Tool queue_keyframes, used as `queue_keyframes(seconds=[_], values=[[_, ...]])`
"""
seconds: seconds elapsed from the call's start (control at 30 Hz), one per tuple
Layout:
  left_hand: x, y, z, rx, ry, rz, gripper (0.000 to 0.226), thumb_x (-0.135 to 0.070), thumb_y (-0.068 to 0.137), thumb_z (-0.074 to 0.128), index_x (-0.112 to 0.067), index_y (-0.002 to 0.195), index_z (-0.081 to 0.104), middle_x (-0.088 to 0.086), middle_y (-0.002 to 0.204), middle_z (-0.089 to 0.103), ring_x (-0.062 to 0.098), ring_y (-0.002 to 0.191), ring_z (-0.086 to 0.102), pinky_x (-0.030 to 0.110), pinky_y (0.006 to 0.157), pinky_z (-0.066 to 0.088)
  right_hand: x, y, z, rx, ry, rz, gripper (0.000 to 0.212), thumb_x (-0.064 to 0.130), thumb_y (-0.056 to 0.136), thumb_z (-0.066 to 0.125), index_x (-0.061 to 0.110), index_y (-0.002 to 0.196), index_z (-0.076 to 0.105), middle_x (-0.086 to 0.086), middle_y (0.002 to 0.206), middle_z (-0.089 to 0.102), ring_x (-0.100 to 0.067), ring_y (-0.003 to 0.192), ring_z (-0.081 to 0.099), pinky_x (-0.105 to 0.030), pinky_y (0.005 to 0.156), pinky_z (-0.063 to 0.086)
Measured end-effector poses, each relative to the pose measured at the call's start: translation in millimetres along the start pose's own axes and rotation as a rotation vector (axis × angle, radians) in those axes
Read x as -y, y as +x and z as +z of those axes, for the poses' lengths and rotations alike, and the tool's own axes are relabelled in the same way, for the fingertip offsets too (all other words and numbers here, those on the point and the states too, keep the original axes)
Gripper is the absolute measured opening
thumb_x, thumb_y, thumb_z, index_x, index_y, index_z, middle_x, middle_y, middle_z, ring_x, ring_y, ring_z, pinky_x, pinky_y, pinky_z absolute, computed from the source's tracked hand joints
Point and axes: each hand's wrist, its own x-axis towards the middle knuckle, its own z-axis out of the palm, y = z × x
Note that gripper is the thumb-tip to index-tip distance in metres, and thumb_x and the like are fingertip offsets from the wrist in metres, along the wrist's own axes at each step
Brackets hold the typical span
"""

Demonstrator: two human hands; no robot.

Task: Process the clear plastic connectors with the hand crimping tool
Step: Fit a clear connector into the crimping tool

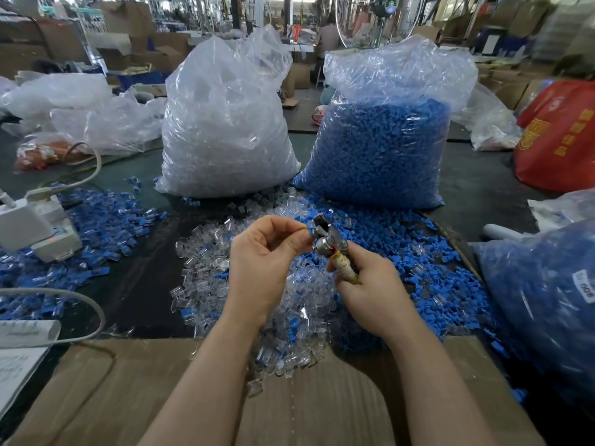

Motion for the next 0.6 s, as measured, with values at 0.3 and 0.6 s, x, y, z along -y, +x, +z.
queue_keyframes(seconds=[0.3, 0.6], values=[[-3.3, 1.2, -3.1, 0.01, 0.025, -0.016, 0.01, 0.001, 0.084, 0.072, -0.008, 0.084, 0.07, -0.003, 0.073, 0.073, 0.003, 0.068, 0.069, 0.013, 0.065, 0.053, 3.3, -0.9, 1.7, -0.036, -0.054, -0.013, 0.017, 0.029, 0.069, 0.045, 0.024, 0.083, 0.055, 0.002, 0.065, 0.058, -0.019, 0.062, 0.052, -0.047, 0.059, 0.047], [-1.9, 23.1, -55.0, -0.542, -0.475, -0.452, 0.011, -0.005, 0.088, 0.067, -0.008, 0.098, 0.068, 0.006, 0.079, 0.075, 0.01, 0.066, 0.072, 0.017, 0.057, 0.055, -11.5, 3.4, -4.4, -0.228, -0.222, -0.022, 0.009, 0.025, 0.087, 0.056, 0.029, 0.09, 0.05, 0.008, 0.075, 0.057, -0.019, 0.07, 0.052, -0.041, 0.062, 0.043]])
